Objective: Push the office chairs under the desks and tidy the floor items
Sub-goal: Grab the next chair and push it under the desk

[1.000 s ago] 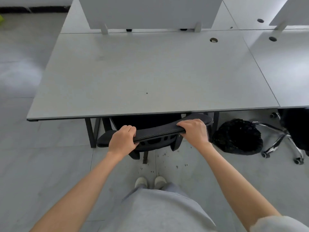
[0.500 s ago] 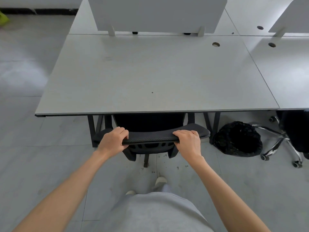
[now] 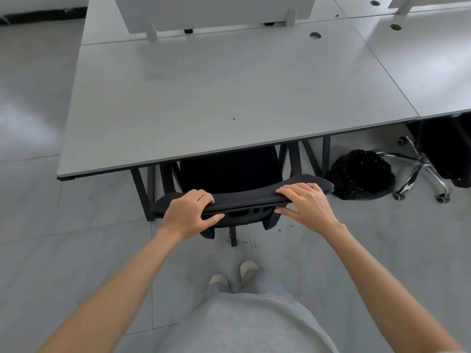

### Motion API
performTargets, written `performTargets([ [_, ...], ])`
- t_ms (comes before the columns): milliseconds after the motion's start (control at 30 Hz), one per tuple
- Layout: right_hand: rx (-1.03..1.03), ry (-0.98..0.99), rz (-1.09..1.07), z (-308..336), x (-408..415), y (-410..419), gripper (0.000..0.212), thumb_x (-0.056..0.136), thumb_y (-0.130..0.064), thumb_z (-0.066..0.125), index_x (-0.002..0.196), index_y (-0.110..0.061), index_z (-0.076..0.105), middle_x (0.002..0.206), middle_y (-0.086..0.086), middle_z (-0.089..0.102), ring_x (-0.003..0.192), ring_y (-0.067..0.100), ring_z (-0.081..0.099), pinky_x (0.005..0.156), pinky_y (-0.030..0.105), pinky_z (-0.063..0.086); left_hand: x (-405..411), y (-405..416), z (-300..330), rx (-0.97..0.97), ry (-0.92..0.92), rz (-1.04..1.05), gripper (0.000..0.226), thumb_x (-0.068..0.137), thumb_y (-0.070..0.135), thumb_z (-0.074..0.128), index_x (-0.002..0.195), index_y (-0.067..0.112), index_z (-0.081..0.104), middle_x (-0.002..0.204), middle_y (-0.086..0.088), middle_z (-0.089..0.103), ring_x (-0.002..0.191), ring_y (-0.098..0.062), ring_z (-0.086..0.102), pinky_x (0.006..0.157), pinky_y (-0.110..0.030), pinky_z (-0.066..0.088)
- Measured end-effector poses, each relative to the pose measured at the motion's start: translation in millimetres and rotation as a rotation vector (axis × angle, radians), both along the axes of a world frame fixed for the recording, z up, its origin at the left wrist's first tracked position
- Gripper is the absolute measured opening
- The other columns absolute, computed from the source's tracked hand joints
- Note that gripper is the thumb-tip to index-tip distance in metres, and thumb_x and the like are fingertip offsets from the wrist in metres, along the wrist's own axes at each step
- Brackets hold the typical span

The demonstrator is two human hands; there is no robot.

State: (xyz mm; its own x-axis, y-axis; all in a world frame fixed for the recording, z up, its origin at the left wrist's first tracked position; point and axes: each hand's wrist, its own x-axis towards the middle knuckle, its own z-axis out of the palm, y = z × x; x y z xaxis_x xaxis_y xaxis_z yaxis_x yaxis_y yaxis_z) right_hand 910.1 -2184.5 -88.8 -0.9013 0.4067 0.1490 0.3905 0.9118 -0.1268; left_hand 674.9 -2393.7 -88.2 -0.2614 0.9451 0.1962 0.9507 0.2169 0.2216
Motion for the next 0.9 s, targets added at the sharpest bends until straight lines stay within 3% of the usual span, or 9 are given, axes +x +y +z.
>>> performTargets([
  [100, -0.071, -0.003, 0.035, 6, 3, 5, 0.06, 0.091, -0.062, 0.024, 0.108, -0.021, 0.064, 0.105, -0.007, 0.069, 0.098, 0.015, 0.064, 0.083, 0.032, 0.045, 8, 2, -2, 0.007, 0.005, 0.033, 0.045, 0.079, 0.063, 0.042, 0.078, 0.021, 0.058, 0.073, 0.009, 0.057, 0.065, -0.009, 0.054, 0.041, -0.018, 0.035],
  [367, -0.118, 0.007, 0.063, 10, 14, 28, 0.056, 0.089, -0.061, 0.031, 0.108, -0.022, 0.066, 0.107, -0.008, 0.07, 0.1, 0.013, 0.064, 0.085, 0.03, 0.044, 38, 14, -7, 0.047, 0.043, 0.117, 0.047, 0.08, 0.062, 0.043, 0.073, 0.019, 0.059, 0.066, 0.008, 0.055, 0.059, -0.01, 0.052, 0.038, -0.018, 0.033],
  [500, -0.109, 0.061, 0.024, 4, 13, 19, 0.052, 0.087, -0.059, 0.039, 0.103, -0.02, 0.068, 0.102, -0.007, 0.071, 0.096, 0.014, 0.066, 0.084, 0.031, 0.044, 33, 8, -8, 0.071, 0.006, 0.13, 0.06, 0.084, 0.069, 0.028, 0.074, 0.02, 0.061, 0.069, 0.008, 0.058, 0.06, -0.01, 0.055, 0.038, -0.021, 0.039],
  [767, -0.136, 0.032, 0.017, 6, 13, 16, 0.064, 0.088, -0.066, 0.026, 0.104, -0.021, 0.069, 0.105, -0.007, 0.071, 0.099, 0.013, 0.065, 0.088, 0.031, 0.045, 34, 3, -4, 0.054, -0.035, 0.145, 0.067, 0.084, 0.071, 0.023, 0.08, 0.018, 0.064, 0.075, 0.007, 0.062, 0.067, -0.011, 0.059, 0.042, -0.021, 0.044],
  [900, -0.152, 0.002, 0.021, 9, 11, 17, 0.066, 0.087, -0.067, 0.026, 0.104, -0.019, 0.069, 0.104, -0.006, 0.071, 0.099, 0.014, 0.065, 0.088, 0.031, 0.045, 38, -1, 0, 0.051, -0.07, 0.147, 0.066, 0.087, 0.065, 0.025, 0.086, 0.014, 0.067, 0.081, 0.005, 0.067, 0.074, -0.013, 0.064, 0.052, -0.022, 0.048],
])
